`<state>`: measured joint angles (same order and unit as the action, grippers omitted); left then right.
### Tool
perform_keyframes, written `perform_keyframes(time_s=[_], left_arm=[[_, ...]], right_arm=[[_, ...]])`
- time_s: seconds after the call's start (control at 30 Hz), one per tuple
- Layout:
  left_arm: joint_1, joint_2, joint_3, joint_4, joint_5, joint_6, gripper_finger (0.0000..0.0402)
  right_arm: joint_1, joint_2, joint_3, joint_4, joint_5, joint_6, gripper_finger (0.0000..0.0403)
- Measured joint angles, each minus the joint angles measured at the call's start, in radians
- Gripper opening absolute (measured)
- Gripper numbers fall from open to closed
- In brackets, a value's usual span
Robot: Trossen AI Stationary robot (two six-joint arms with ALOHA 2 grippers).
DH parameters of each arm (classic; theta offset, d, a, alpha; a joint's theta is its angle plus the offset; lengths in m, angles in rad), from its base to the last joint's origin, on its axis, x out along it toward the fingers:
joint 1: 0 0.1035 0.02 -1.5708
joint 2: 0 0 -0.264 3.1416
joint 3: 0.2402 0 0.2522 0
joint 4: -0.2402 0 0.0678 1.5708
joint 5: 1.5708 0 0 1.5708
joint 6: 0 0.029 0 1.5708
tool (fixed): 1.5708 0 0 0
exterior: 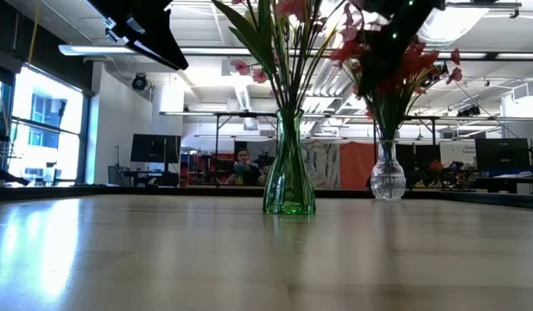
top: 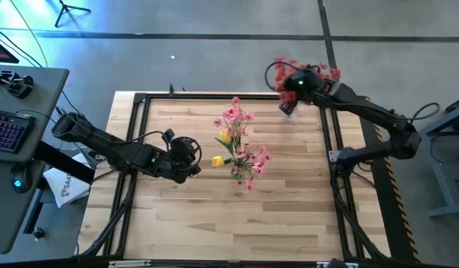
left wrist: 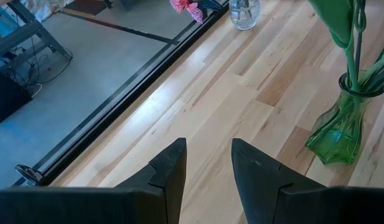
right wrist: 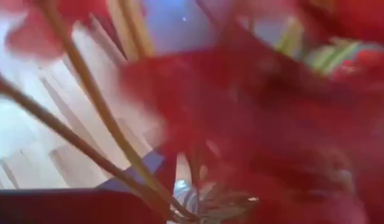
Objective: Sort flowers into vase by color
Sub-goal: Put the red flowers into the transparent vase
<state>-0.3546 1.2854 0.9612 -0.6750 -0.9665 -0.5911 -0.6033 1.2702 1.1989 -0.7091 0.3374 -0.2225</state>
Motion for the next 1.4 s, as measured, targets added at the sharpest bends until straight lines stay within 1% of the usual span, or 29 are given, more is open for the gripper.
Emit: perform_keyframes(time_s=[0.07,0.17,0.27,0.33,0.47,0.57,0.67,0.73,0.9,1.1,1.2,1.3,1.4], left_arm=[[0.0,0.0,0.0,0.0,0.0,0.0,0.0117],[0.0,0.0,0.0,0.0,0.0,0.0,0.0117],[0.0,0.0,0.0,0.0,0.0,0.0,0.0117],[0.0,0.0,0.0,0.0,0.0,0.0,0.0117],[0.001,0.0,0.0,0.0,0.0,0.0,0.0117],[0.001,0.0,0.0,0.0,0.0,0.0,0.0117],[0.001,0.0,0.0,0.0,0.0,0.0,0.0117],[0.001,0.0,0.0,0.0,-0.001,0.0,0.0117],[0.0,0.0,0.0,0.0,0.0,0.0,0.0117],[0.0,0.0,0.0,0.0,0.0,0.0,0.0117],[0.0,0.0,0.0,0.0,0.0,-0.003,0.0117],[0.0,0.0,0.0,0.0,0.0,-0.007,0.0117],[0.0,0.0,0.0,0.0,0.019,-0.008,0.0117]], right_arm=[[0.0,-0.026,0.015,-0.006,0.001,0.007,0.0202],[0.004,-0.069,0.037,-0.012,0.001,0.025,0.0211],[0.01,-0.107,0.045,-0.012,-0.01,0.042,0.0207],[0.015,-0.126,0.045,-0.013,-0.026,0.043,0.0195],[0.017,-0.141,0.045,-0.013,-0.059,0.066,0.0148],[0.014,-0.131,0.045,-0.012,-0.06,0.069,0.0095],[0.002,-0.109,0.045,-0.012,-0.06,0.089,0.0032],[-0.007,-0.091,0.045,-0.011,-0.061,0.092,0.001],[-0.034,-0.052,0.012,-0.008,-0.075,0.128,0.0021],[-0.044,-0.047,-0.005,0.043,-0.079,0.108,0.0021],[-0.032,-0.051,0.002,0.072,-0.084,0.086,0.003],[-0.021,-0.052,0.017,0.085,-0.087,0.083,0.0054],[-0.013,-0.052,0.035,0.084,-0.087,0.067,0.0094]])
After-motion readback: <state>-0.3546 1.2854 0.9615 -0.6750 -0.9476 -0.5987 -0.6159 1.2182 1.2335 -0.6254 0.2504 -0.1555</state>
